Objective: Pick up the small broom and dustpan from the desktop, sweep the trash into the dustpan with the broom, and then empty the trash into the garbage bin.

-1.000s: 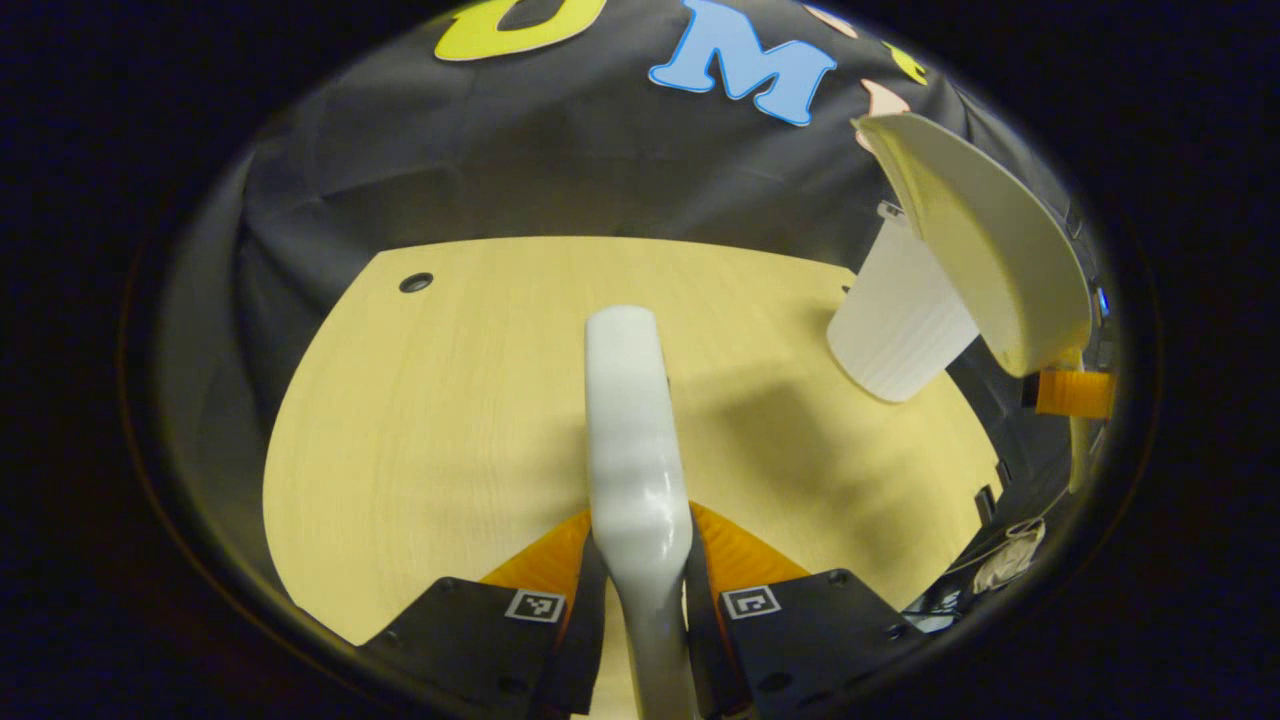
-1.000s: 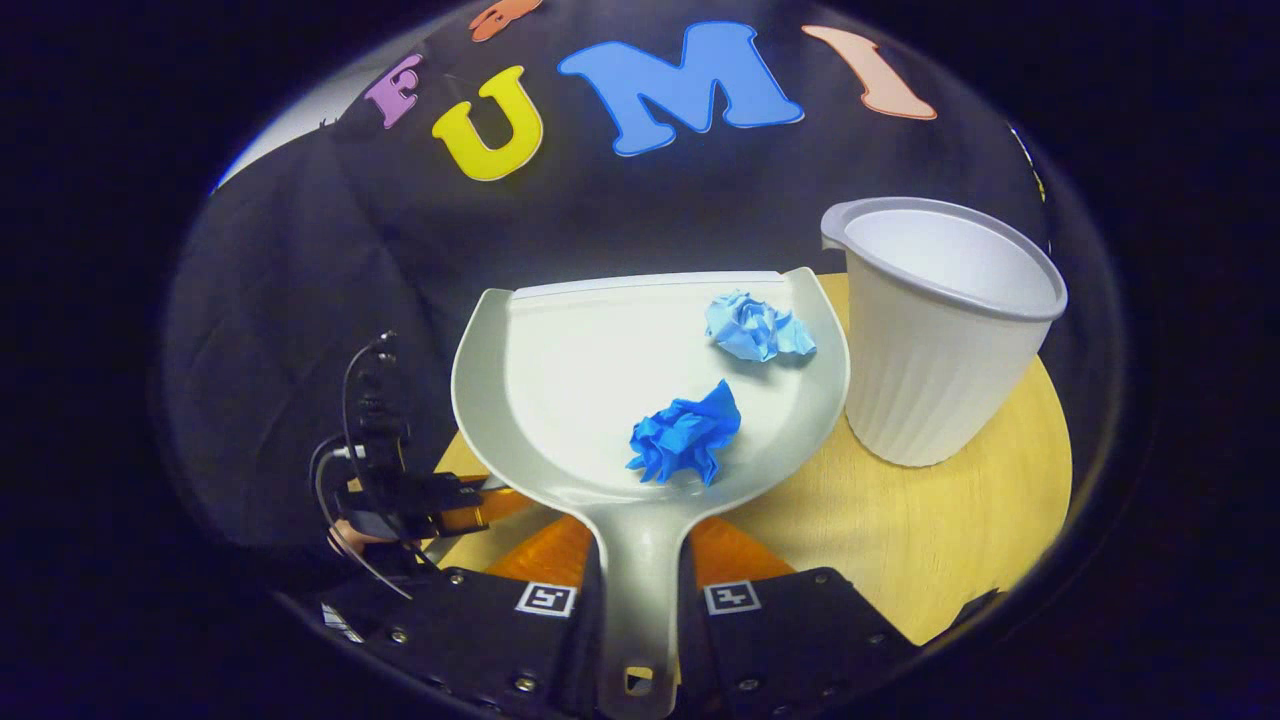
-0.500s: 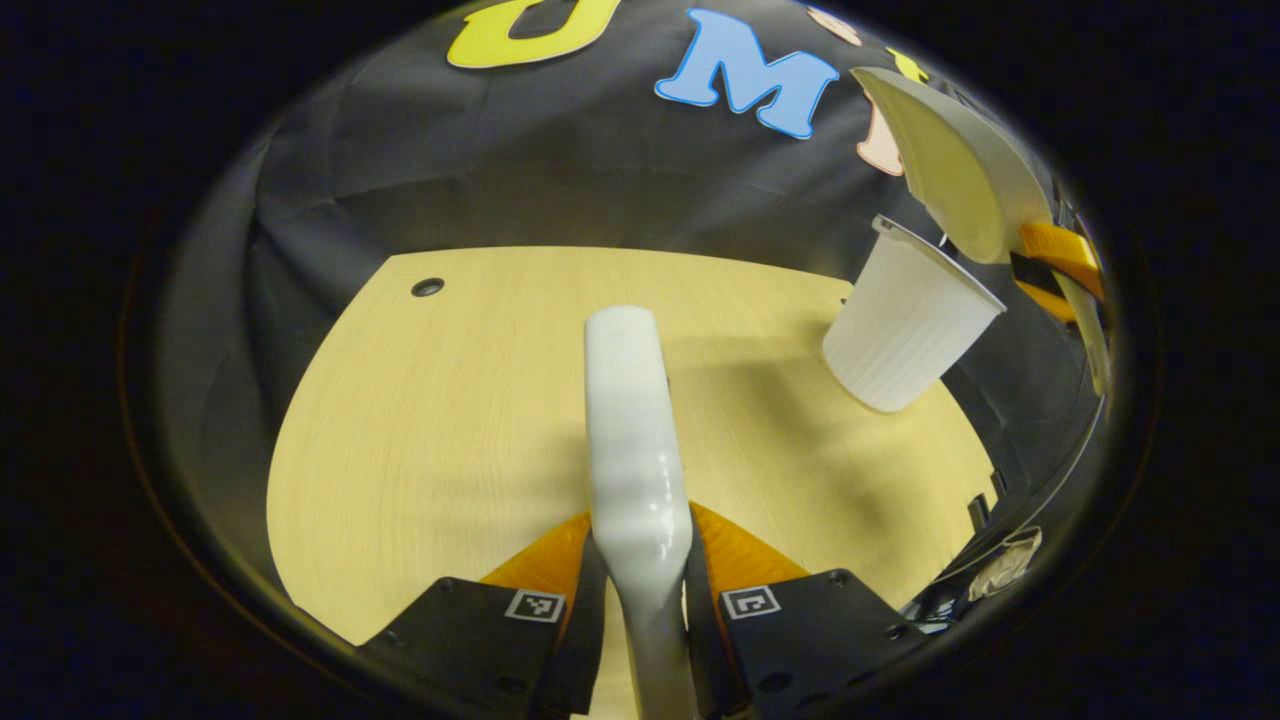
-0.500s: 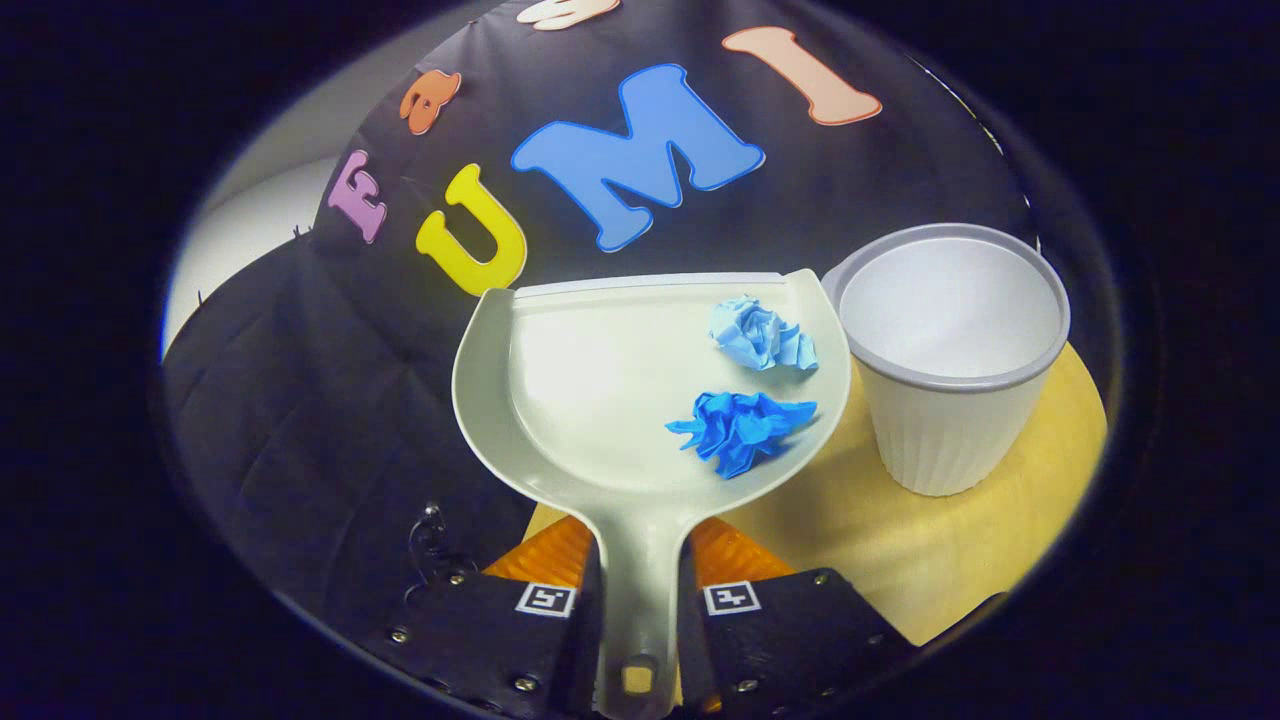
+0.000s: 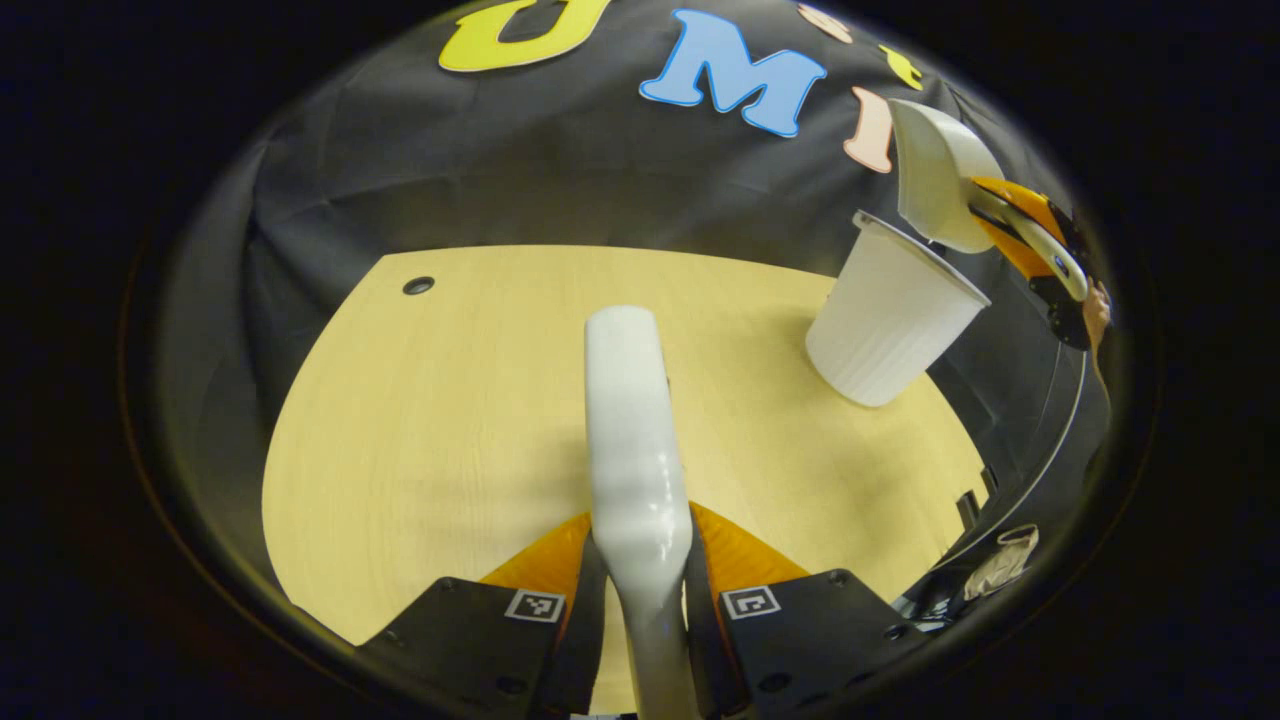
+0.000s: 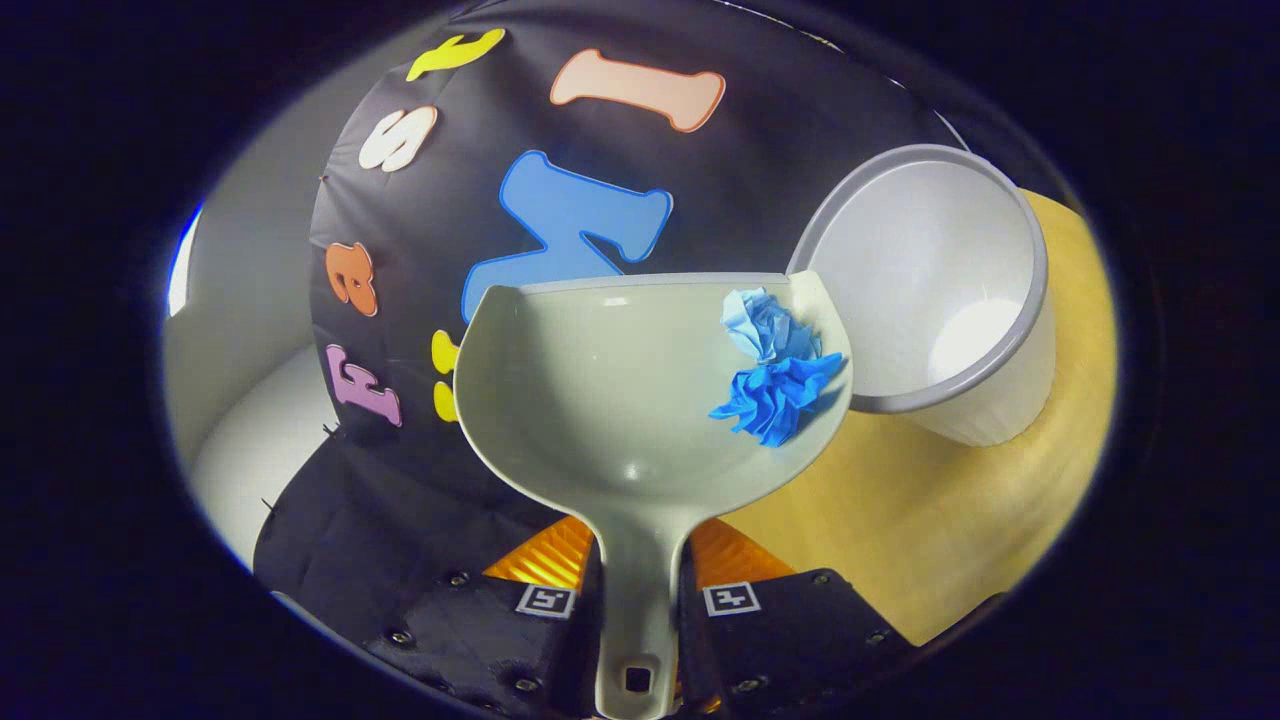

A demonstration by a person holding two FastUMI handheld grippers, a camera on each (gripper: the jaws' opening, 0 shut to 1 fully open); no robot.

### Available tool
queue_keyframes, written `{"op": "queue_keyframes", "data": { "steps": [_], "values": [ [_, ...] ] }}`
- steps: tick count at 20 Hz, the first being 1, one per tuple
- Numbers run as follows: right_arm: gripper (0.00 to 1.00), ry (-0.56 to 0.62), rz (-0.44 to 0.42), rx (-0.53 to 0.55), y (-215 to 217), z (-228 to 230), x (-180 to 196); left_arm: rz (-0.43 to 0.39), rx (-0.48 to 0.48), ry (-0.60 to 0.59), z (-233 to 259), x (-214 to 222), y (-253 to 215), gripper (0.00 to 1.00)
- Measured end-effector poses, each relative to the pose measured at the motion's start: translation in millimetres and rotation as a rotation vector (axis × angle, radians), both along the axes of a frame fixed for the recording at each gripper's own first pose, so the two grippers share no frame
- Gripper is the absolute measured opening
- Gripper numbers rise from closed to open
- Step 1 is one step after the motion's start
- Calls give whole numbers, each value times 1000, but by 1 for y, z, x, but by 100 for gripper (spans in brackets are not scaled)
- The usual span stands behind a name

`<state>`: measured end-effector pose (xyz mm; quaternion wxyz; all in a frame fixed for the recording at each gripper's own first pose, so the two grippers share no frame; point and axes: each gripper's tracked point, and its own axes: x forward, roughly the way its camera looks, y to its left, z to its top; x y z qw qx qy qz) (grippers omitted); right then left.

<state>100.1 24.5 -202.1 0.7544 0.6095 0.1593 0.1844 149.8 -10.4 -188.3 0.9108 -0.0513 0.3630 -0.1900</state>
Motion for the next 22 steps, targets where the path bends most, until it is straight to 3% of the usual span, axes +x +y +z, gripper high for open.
{"op": "queue_keyframes", "data": {
  "steps": [3,9,11,15,22],
  "values": [
    [32,13,-25,128,-5,7,2,-9,0,3,2,-6,-8,45],
    [31,-44,-102,515,-48,27,1,-44,25,-1,5,-16,-24,45],
    [31,-53,-104,576,-55,22,-1,-53,29,-3,6,-18,-30,45],
    [31,-33,-107,556,-56,22,-1,-62,27,-6,9,-22,-40,45],
    [30,6,-99,370,-52,18,-2,-49,4,-1,7,-23,-44,45]
  ]
}}
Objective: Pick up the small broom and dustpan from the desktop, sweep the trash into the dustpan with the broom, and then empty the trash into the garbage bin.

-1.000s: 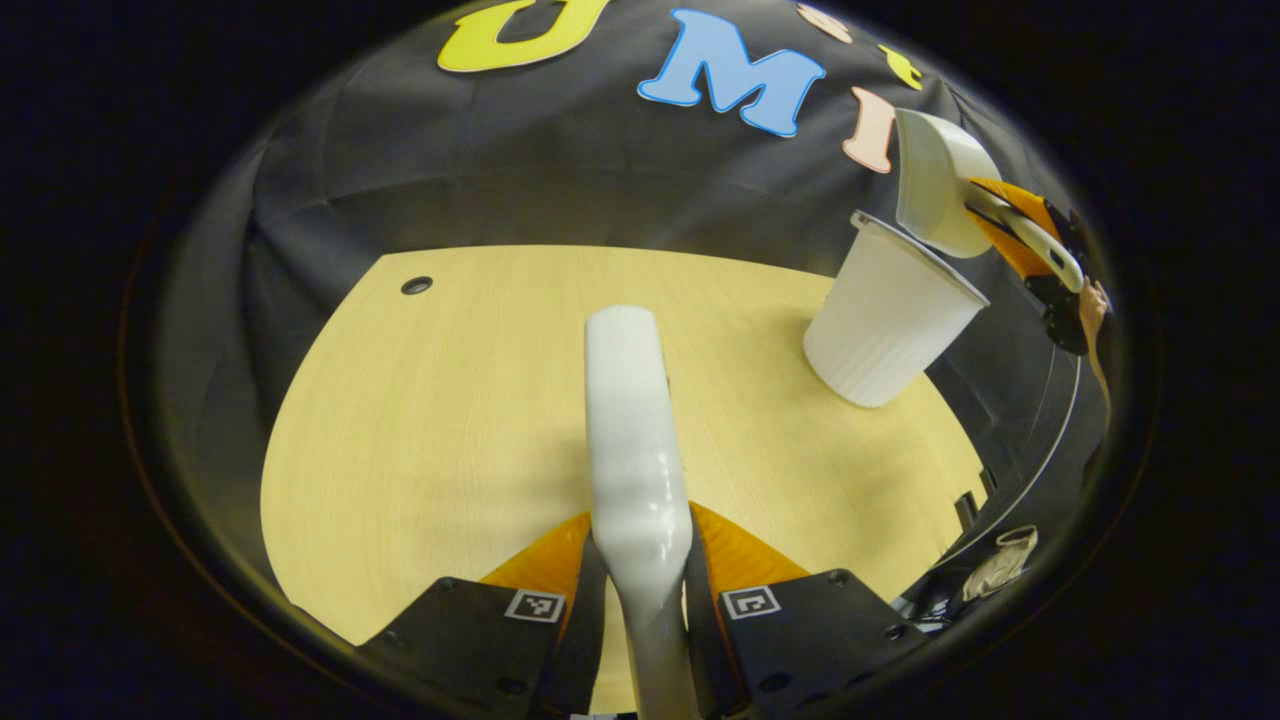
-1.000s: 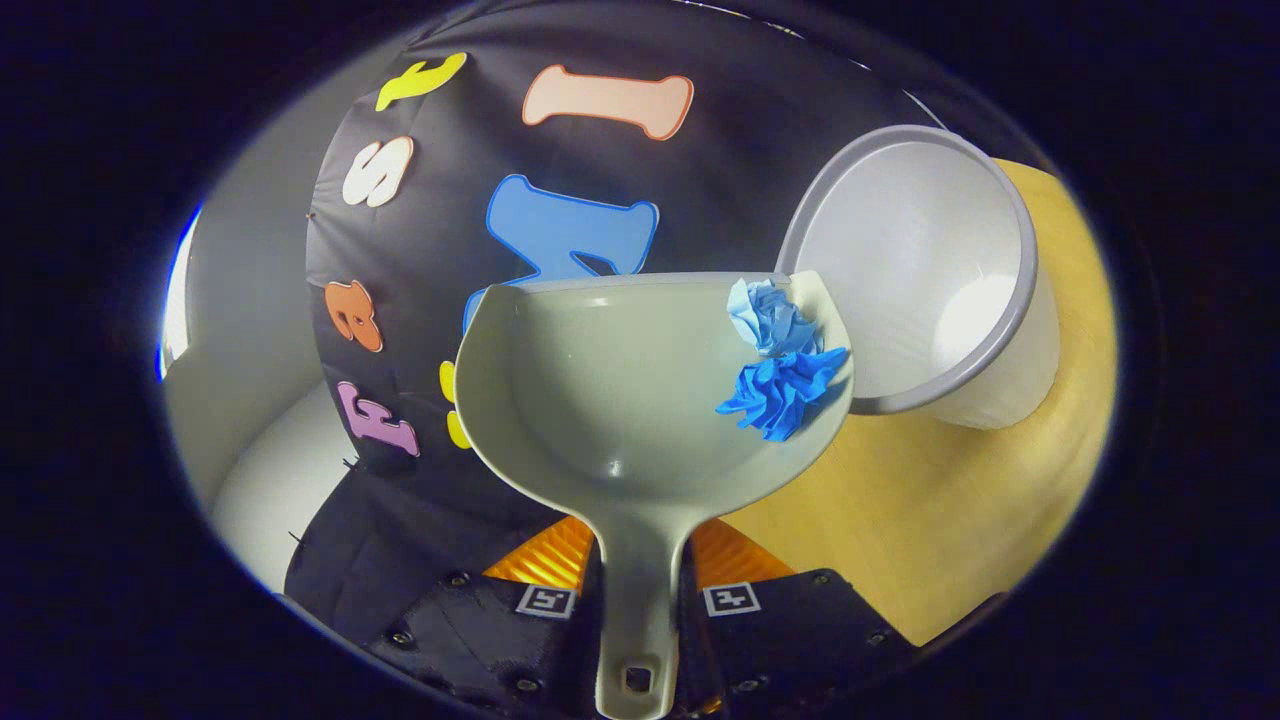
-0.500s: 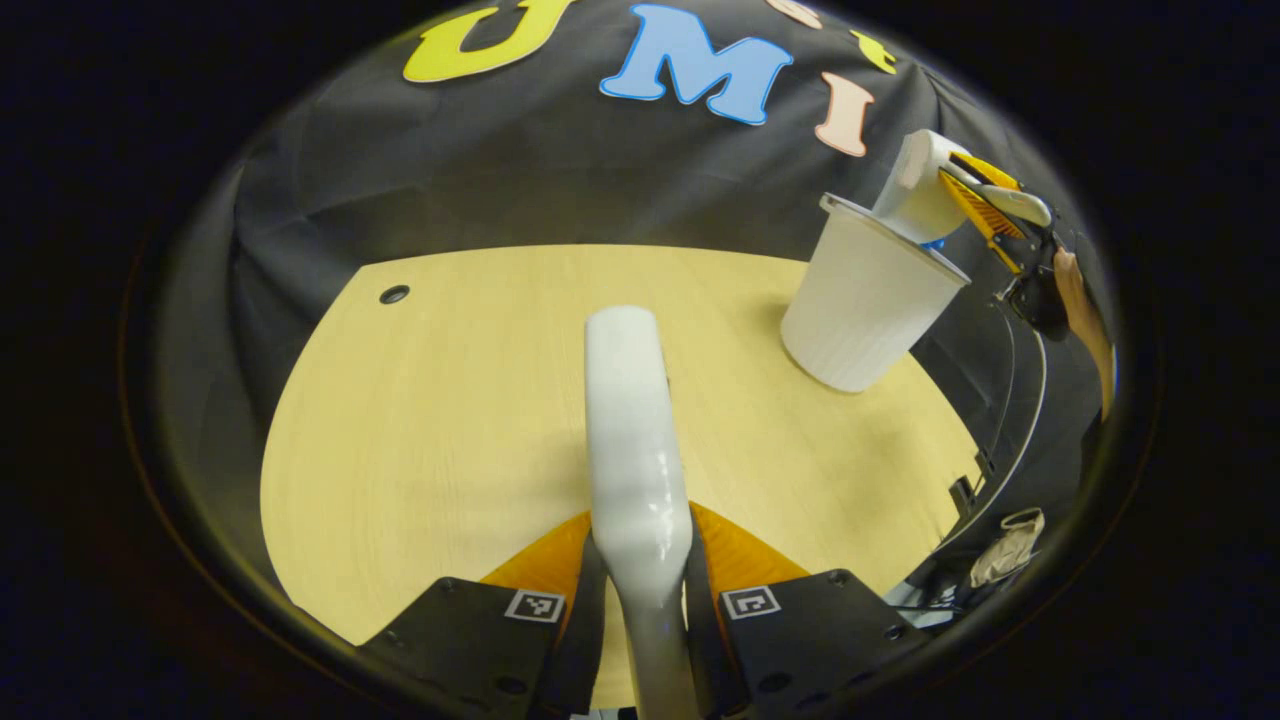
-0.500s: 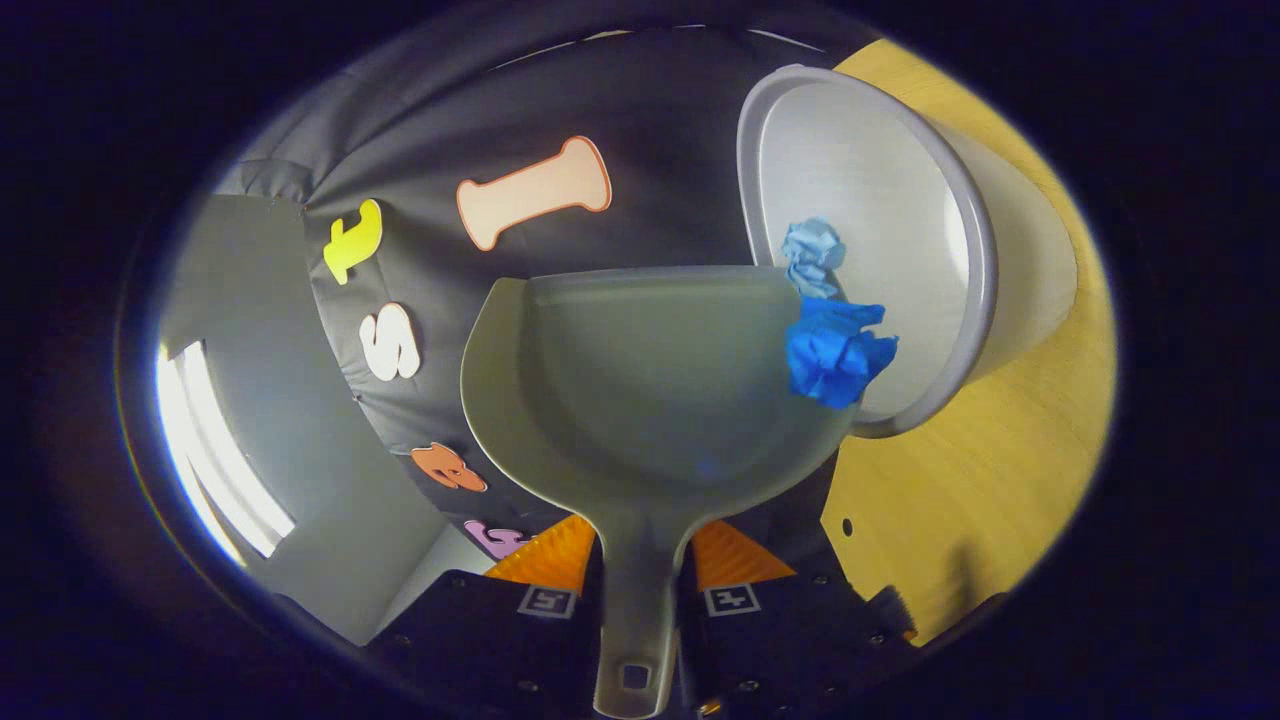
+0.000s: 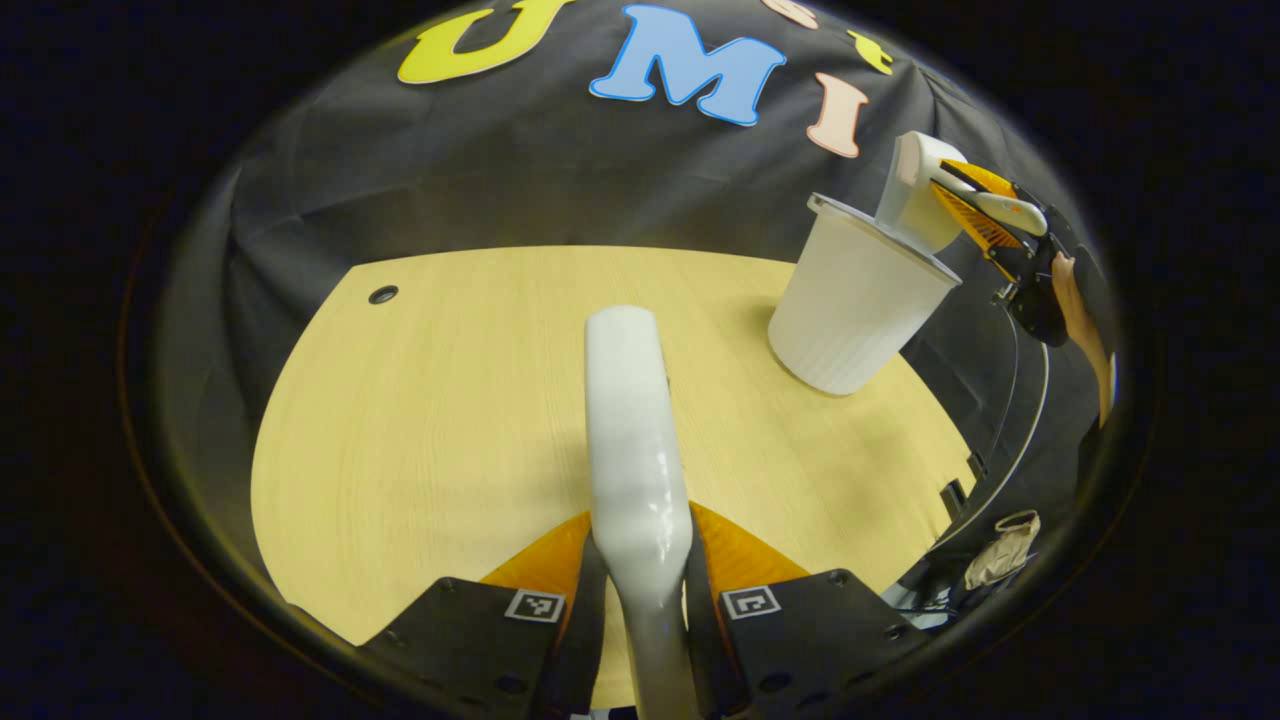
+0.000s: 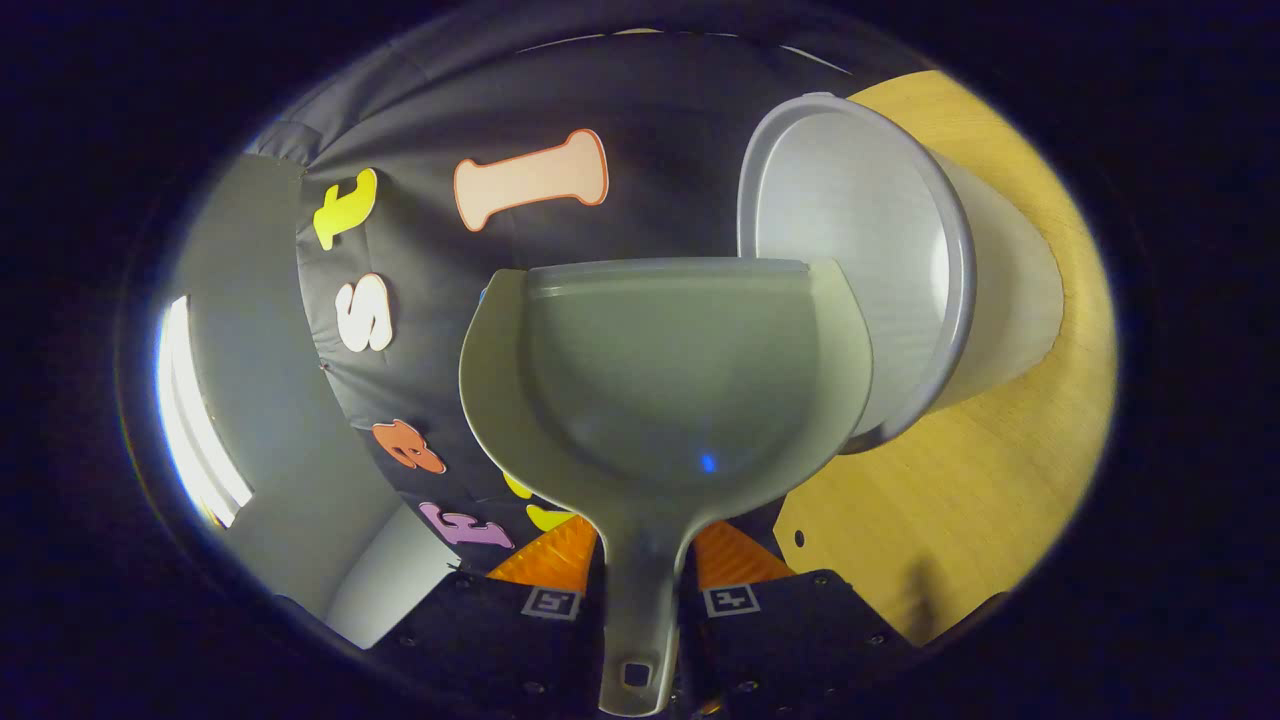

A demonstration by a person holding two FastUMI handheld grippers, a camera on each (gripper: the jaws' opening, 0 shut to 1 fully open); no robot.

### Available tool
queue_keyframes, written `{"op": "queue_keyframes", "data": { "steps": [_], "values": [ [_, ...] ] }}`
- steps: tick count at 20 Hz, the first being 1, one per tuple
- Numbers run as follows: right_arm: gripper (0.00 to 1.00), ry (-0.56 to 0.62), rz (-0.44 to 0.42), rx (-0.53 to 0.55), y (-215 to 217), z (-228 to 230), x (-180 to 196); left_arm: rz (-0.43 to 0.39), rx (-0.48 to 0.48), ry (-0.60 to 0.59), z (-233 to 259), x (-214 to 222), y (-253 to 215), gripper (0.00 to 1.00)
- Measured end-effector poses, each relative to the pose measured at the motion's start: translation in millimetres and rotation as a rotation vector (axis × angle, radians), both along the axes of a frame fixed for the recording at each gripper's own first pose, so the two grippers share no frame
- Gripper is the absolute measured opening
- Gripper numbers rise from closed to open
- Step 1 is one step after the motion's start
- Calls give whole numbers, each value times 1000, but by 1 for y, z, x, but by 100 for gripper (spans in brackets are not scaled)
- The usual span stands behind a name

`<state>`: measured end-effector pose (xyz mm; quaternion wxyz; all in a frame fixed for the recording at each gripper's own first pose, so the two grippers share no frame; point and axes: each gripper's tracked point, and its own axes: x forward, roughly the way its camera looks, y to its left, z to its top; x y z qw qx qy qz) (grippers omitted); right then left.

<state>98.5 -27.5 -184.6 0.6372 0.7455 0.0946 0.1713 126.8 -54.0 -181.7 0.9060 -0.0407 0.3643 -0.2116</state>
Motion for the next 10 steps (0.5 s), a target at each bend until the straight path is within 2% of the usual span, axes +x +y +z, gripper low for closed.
{"op": "queue_keyframes", "data": {
  "steps": [8,10],
  "values": [
    [30,-7,40,-455,56,-8,-20,55,-16,16,-7,4,21,45],
    [30,-15,67,-537,73,-7,-26,71,-22,20,-8,5,26,45]
  ]
}}
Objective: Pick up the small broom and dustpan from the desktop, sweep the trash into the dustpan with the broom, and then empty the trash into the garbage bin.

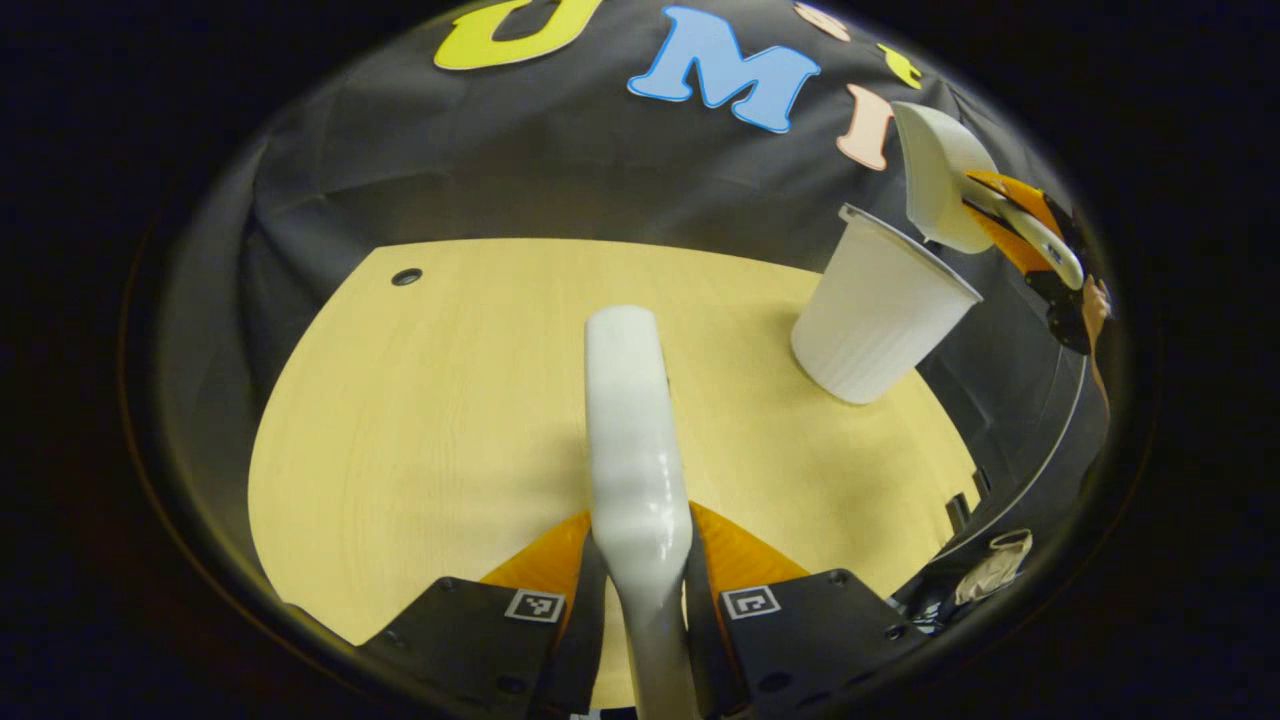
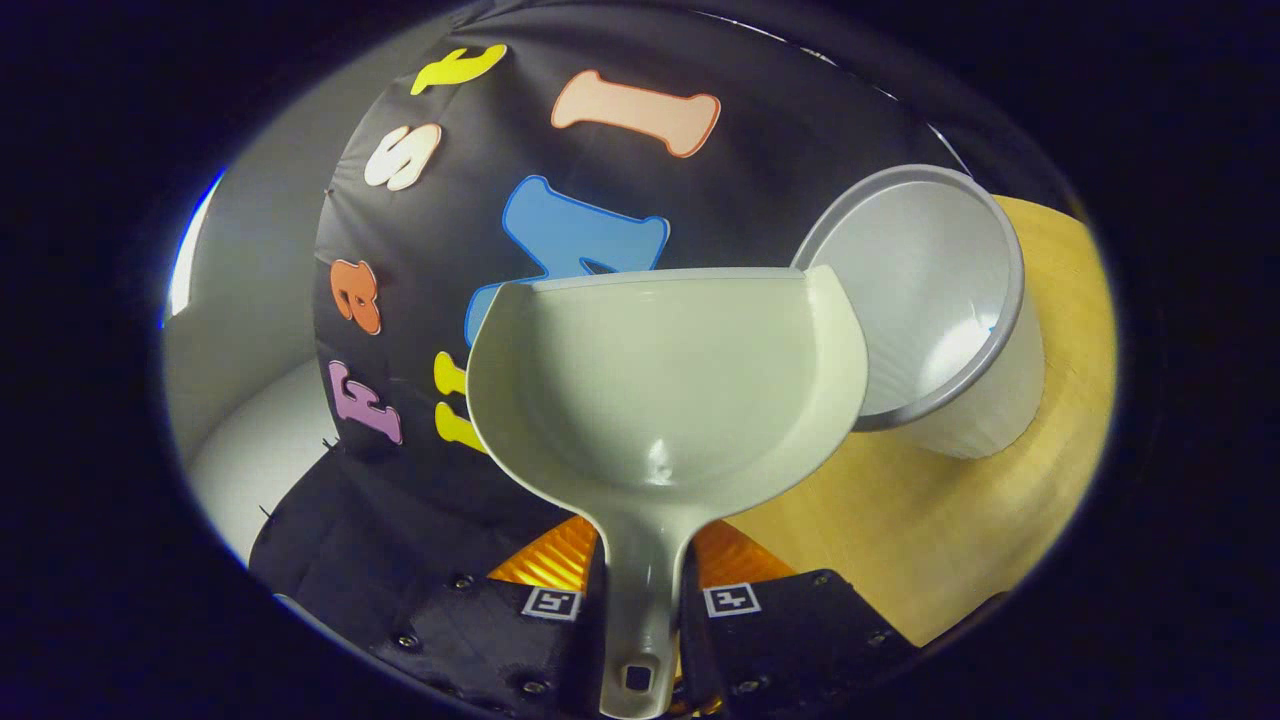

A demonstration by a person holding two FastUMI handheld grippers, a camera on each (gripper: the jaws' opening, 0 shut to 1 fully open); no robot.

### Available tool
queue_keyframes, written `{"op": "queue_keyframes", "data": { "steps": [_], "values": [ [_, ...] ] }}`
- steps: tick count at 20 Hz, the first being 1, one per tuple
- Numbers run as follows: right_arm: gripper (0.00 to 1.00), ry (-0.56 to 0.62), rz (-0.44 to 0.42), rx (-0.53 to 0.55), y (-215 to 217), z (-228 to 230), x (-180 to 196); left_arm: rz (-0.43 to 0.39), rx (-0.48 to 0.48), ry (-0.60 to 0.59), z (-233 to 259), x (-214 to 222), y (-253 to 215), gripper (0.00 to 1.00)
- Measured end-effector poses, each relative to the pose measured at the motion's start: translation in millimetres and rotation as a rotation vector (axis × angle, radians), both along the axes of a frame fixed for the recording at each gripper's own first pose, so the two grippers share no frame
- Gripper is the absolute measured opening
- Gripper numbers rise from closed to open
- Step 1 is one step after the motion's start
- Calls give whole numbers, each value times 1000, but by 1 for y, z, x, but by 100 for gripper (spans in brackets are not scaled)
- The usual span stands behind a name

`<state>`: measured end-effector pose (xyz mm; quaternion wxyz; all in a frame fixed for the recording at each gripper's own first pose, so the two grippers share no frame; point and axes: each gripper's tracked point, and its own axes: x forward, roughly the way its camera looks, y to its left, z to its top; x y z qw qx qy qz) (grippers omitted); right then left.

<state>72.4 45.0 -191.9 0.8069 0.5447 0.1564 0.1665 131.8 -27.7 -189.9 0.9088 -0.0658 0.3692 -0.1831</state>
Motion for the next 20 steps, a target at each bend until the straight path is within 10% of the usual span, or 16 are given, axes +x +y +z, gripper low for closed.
{"op": "queue_keyframes", "data": {
  "steps": [20],
  "values": [
    [30,198,154,-801,109,-154,-51,80,72,118,-60,5,66,41]
  ]
}}
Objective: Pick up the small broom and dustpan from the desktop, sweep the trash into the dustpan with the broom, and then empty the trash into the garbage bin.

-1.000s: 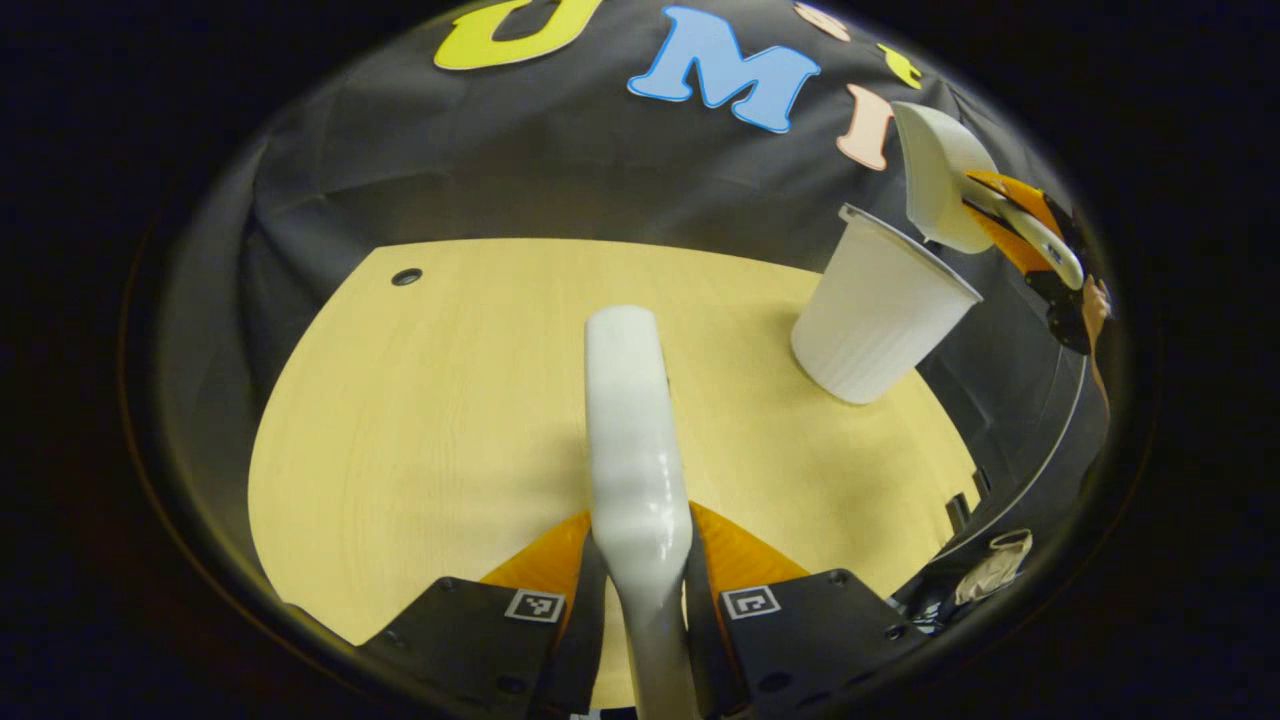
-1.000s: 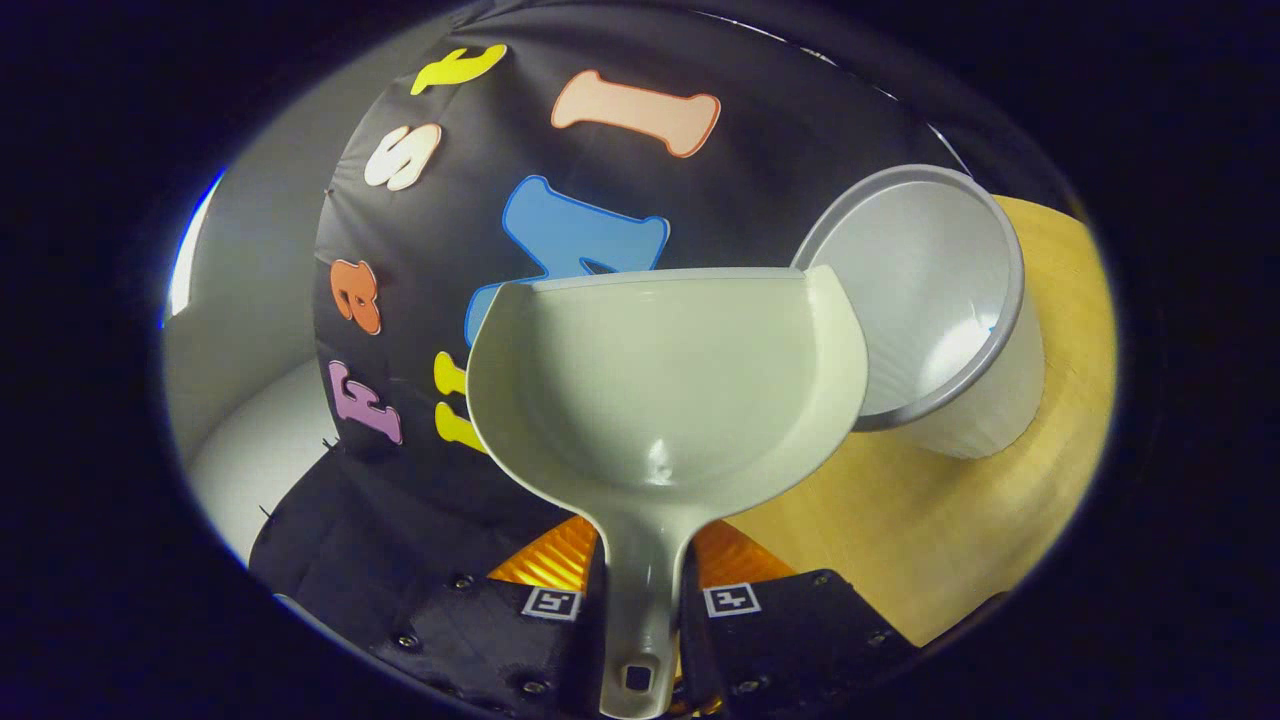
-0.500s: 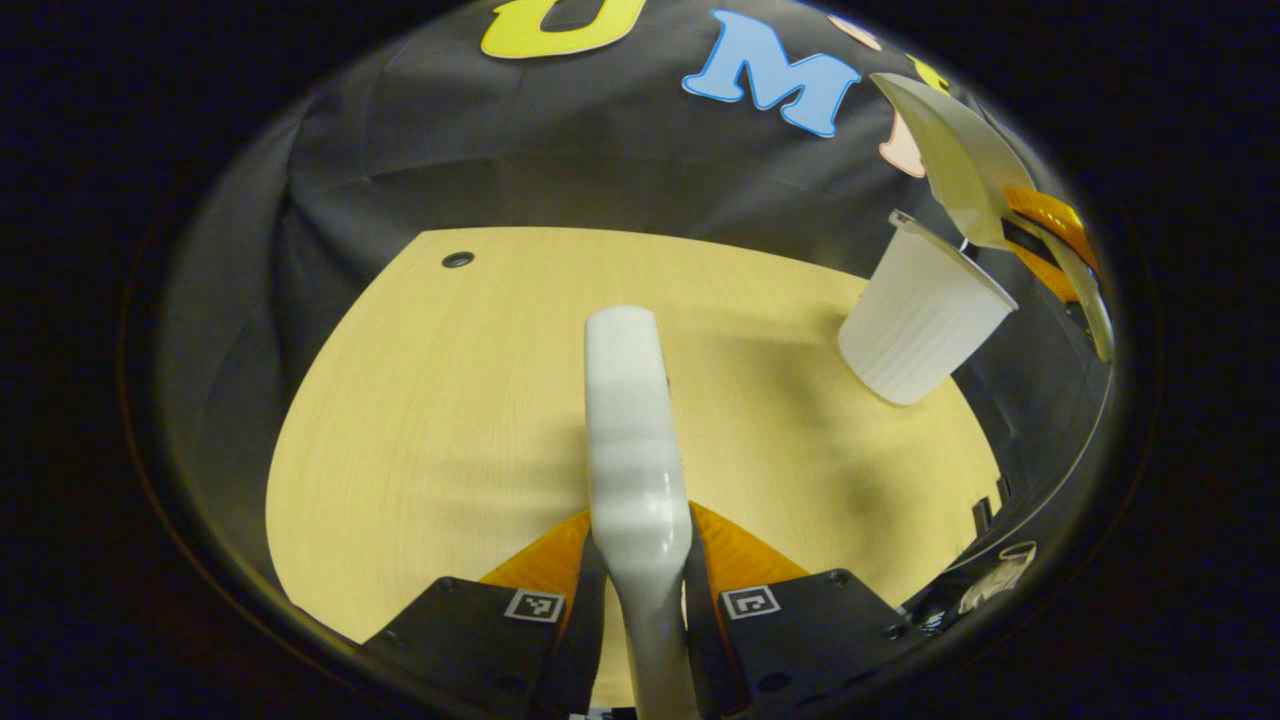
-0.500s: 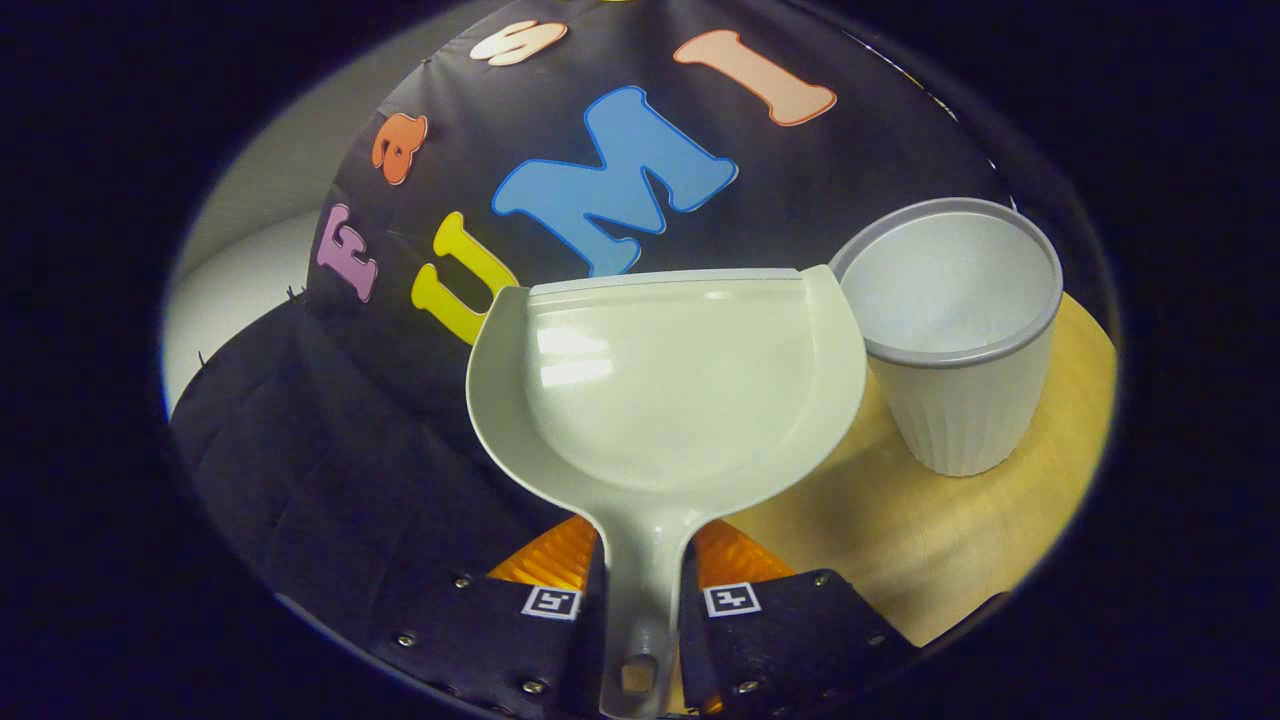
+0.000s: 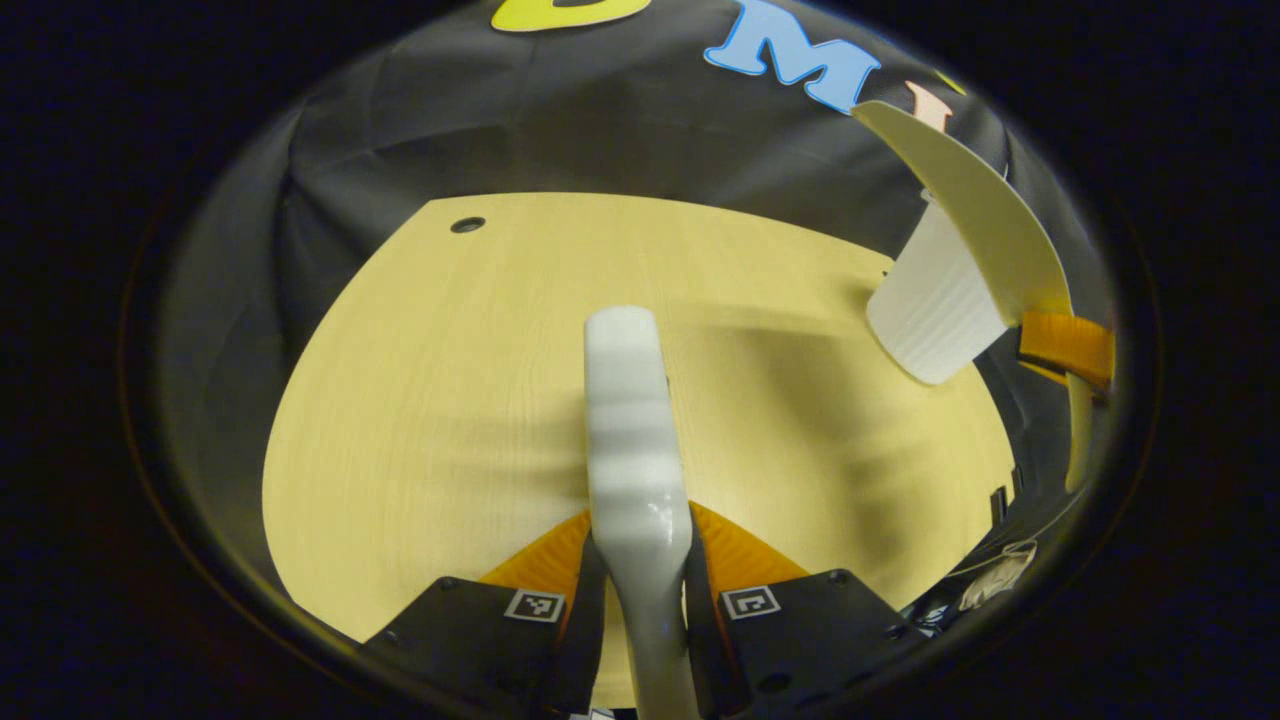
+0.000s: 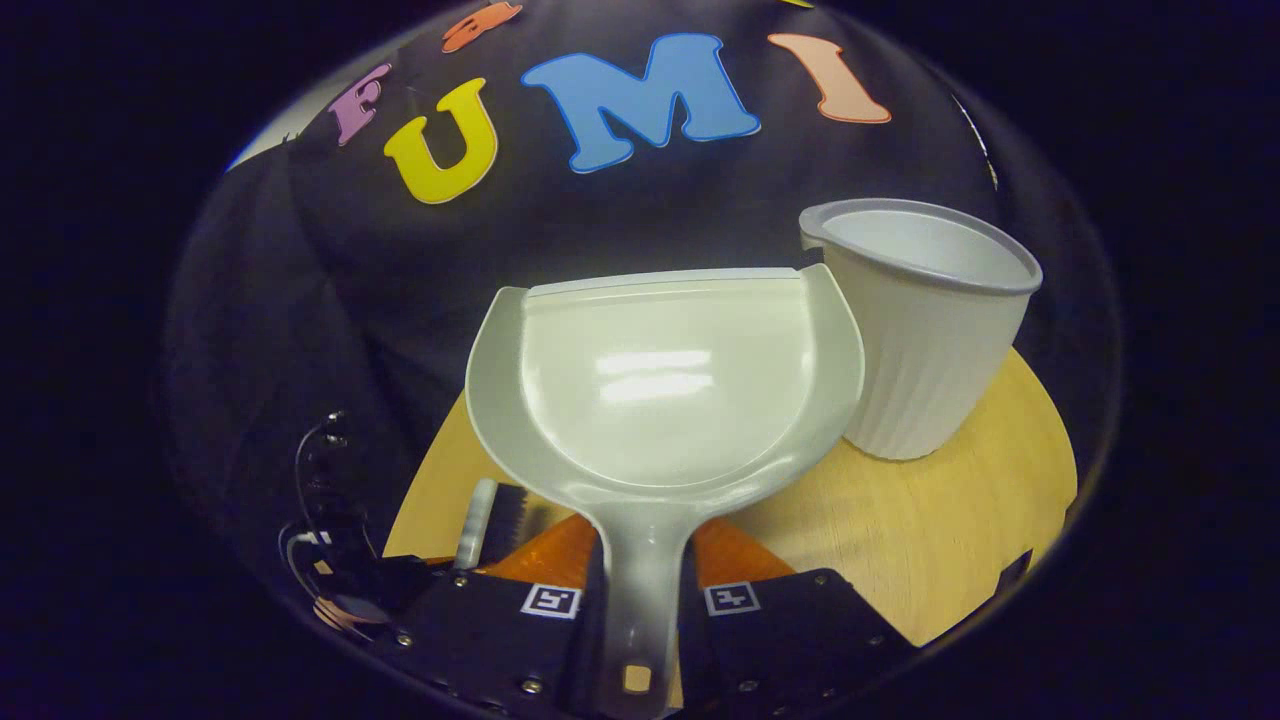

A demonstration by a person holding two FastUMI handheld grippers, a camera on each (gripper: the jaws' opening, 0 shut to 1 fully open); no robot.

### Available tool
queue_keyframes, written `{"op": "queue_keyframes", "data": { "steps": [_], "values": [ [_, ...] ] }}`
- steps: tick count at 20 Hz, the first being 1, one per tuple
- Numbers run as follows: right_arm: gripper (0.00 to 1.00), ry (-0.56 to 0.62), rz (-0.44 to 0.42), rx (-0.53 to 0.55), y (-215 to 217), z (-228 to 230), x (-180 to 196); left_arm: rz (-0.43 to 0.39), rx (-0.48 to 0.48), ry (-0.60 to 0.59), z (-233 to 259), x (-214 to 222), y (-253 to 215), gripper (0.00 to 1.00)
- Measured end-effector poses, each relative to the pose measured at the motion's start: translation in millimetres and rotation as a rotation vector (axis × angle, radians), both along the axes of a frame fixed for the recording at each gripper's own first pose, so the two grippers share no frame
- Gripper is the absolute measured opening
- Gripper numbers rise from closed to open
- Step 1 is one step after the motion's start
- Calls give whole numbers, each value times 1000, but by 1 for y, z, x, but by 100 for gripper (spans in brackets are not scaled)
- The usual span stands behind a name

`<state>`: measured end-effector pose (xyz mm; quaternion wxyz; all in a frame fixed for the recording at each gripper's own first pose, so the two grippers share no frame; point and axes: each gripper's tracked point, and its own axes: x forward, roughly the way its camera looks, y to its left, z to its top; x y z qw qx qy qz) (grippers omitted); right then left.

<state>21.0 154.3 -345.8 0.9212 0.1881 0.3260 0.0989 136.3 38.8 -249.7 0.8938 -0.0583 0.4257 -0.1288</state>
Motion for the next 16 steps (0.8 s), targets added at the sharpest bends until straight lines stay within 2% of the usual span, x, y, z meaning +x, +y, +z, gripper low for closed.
{"op": "queue_keyframes", "data": {
  "steps": [8,13,16],
  "values": [
    [30,173,-31,-145,16,-90,-30,-16,16,50,-14,8,1,41],
    [30,244,-27,-199,17,-113,-40,-11,26,110,-20,12,2,43],
    [30,287,-28,-193,19,-118,-41,-11,39,134,-14,10,-1,45]
  ]
}}
